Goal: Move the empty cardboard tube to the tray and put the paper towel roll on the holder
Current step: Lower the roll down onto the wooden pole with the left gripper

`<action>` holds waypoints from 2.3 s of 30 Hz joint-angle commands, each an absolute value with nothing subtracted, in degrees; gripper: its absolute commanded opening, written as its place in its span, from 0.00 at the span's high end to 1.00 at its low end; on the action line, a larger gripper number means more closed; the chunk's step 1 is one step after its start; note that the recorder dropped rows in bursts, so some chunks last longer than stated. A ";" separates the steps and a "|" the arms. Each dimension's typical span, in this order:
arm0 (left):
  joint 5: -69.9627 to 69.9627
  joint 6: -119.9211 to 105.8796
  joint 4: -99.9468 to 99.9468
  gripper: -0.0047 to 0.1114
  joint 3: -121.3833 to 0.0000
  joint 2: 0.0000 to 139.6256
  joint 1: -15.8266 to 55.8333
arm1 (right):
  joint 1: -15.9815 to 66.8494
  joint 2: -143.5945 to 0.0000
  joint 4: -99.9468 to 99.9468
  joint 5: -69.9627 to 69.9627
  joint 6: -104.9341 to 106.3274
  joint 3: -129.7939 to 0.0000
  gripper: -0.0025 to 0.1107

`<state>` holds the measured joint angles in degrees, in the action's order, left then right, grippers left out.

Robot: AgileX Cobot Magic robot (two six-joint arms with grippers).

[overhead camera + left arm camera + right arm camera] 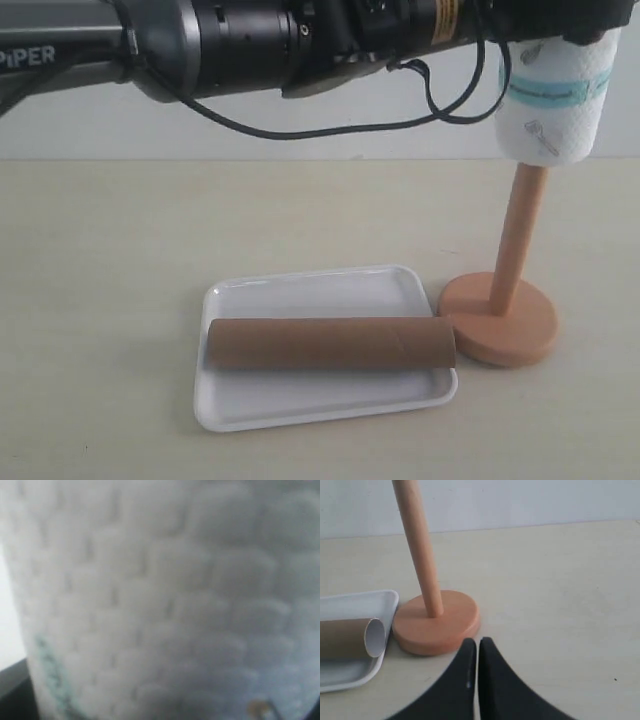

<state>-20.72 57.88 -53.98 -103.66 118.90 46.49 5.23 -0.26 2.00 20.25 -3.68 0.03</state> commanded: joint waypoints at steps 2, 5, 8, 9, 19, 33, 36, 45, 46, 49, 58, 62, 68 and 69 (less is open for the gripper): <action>-22.16 57.87 -55.25 0.92 -103.47 121.31 46.73 | 5.13 0.00 1.83 19.50 -3.89 0.00 0.97; -23.04 58.23 -55.54 0.92 -102.61 122.44 46.73 | 5.13 0.00 1.83 19.50 -3.89 0.00 0.97; -22.76 58.23 -55.54 0.92 -101.09 123.28 46.73 | 5.13 0.00 1.83 19.50 -3.89 0.00 0.97; -22.67 58.23 -55.76 0.92 -100.27 123.28 46.73 | 5.13 0.00 1.83 19.50 -3.89 0.00 0.97; -22.67 55.28 -56.78 0.92 -92.52 123.28 46.73 | 5.13 0.00 1.83 19.50 -3.89 0.00 0.97; -24.67 54.14 -55.19 0.92 -90.24 123.28 46.73 | 5.13 0.00 1.83 19.63 -3.89 0.00 0.97; -24.45 53.58 -53.49 0.92 -90.24 123.31 46.73 | 5.13 0.00 1.83 19.63 -3.89 0.00 0.97; -28.88 51.10 -51.36 0.79 -90.24 127.39 46.73 | 5.13 0.00 1.83 19.63 -3.89 0.00 0.97; -30.28 50.16 -51.36 0.75 -90.24 127.70 46.73 | 5.13 0.00 1.83 19.63 -3.89 0.00 0.97; -32.16 48.60 -51.20 0.56 -90.24 128.26 46.73 | 5.13 0.00 1.83 19.63 -3.89 0.00 0.97; -32.05 48.79 -49.88 0.22 -90.24 128.03 46.49 | 5.13 0.00 1.83 19.63 -3.89 0.00 0.97; -29.53 48.79 -49.88 0.14 -90.24 126.72 46.49 | 5.13 0.00 1.83 19.63 -3.89 0.00 0.97; -26.33 49.14 -49.99 0.12 -90.24 124.40 46.49 | 5.13 0.00 1.83 19.63 -3.89 0.00 0.97; -26.33 49.14 -49.99 0.12 -90.24 123.87 46.49 | 5.13 0.00 1.83 19.63 -3.89 0.00 0.97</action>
<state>-27.00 48.82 -50.61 -90.14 125.77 46.47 5.23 -0.26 1.90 20.25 -3.68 0.03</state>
